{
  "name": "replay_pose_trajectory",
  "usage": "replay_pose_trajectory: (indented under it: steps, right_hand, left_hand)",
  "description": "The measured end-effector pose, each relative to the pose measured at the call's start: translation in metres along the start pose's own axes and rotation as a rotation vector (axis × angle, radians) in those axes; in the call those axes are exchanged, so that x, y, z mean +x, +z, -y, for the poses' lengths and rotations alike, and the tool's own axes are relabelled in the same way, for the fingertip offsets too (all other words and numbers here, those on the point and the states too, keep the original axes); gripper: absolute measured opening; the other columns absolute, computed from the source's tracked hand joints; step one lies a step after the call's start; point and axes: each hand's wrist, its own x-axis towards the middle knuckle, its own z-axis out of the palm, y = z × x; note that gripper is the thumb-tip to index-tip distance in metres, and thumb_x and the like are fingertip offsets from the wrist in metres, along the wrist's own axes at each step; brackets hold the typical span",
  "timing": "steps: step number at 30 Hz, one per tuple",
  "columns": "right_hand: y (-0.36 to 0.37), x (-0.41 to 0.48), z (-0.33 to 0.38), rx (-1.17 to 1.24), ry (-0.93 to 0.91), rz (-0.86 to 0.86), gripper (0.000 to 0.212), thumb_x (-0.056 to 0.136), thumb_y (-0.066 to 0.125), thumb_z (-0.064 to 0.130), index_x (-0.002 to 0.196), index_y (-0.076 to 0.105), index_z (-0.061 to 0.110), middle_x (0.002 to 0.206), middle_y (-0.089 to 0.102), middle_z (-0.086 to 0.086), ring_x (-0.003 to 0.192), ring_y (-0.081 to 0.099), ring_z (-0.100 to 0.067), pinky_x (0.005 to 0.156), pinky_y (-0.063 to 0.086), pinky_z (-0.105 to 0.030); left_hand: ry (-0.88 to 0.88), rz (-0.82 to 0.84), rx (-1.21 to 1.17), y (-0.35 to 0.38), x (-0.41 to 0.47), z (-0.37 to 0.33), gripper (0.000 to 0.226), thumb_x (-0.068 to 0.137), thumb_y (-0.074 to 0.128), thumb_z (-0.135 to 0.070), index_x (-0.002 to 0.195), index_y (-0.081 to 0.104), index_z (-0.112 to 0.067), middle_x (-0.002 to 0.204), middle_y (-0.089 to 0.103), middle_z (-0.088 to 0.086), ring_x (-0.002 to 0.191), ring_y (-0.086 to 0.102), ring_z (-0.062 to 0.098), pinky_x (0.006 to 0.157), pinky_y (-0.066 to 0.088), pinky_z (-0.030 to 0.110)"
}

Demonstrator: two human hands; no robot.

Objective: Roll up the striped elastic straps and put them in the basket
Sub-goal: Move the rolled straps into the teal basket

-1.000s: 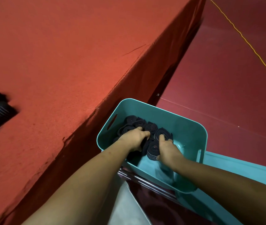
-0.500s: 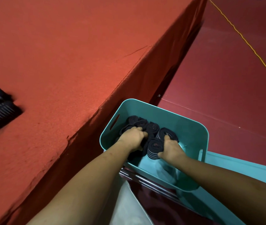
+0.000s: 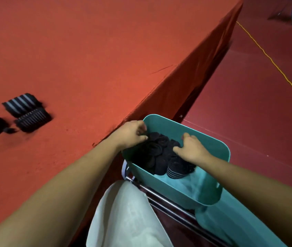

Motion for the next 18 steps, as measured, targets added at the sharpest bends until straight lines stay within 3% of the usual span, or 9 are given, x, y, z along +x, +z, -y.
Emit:
replay_pose_trajectory:
  steps: [2,6,10,18]
  right_hand:
    - [-0.017,0.001,0.028,0.011,-0.071,-0.05,0.058,0.086,0.062,0.04,0.13,0.047,0.006,0.126,0.048,-0.021,0.12,0.049,-0.042,0.102,0.045,-0.045]
    - [-0.039,0.0,0.104,0.008,-0.251,-0.107,0.055,0.084,0.061,0.042,0.129,0.05,0.011,0.126,0.046,-0.017,0.12,0.048,-0.04,0.105,0.043,-0.046]
    - [-0.036,-0.005,0.19,-0.005,-0.433,-0.101,0.056,0.085,0.06,0.042,0.13,0.049,0.011,0.129,0.044,-0.017,0.122,0.048,-0.04,0.107,0.041,-0.046]
    - [0.013,-0.012,0.336,-0.043,-0.765,-0.065,0.052,0.083,0.065,0.034,0.127,0.055,0.009,0.124,0.051,-0.019,0.122,0.051,-0.038,0.107,0.042,-0.043]
  left_hand:
    - [-0.031,-0.054,-0.068,-0.037,-0.018,0.007,0.022,0.09,0.073,-0.023,0.108,0.062,-0.016,0.097,0.07,-0.001,0.087,0.066,0.017,0.081,0.051,0.028]
    - [-0.146,-0.259,-0.053,-0.111,-0.073,0.036,0.017,0.091,0.071,-0.021,0.106,0.063,-0.016,0.084,0.065,-0.005,0.073,0.058,0.013,0.068,0.043,0.022]
    - [-0.35,-0.431,0.004,-0.161,-0.14,0.086,0.018,0.091,0.071,-0.023,0.105,0.064,-0.015,0.09,0.067,0.001,0.082,0.06,0.019,0.072,0.04,0.025]
    - [-0.703,-0.57,0.159,-0.203,-0.232,0.184,0.02,0.087,0.069,-0.019,0.103,0.063,-0.009,0.106,0.069,0.017,0.1,0.063,0.036,0.077,0.043,0.036]
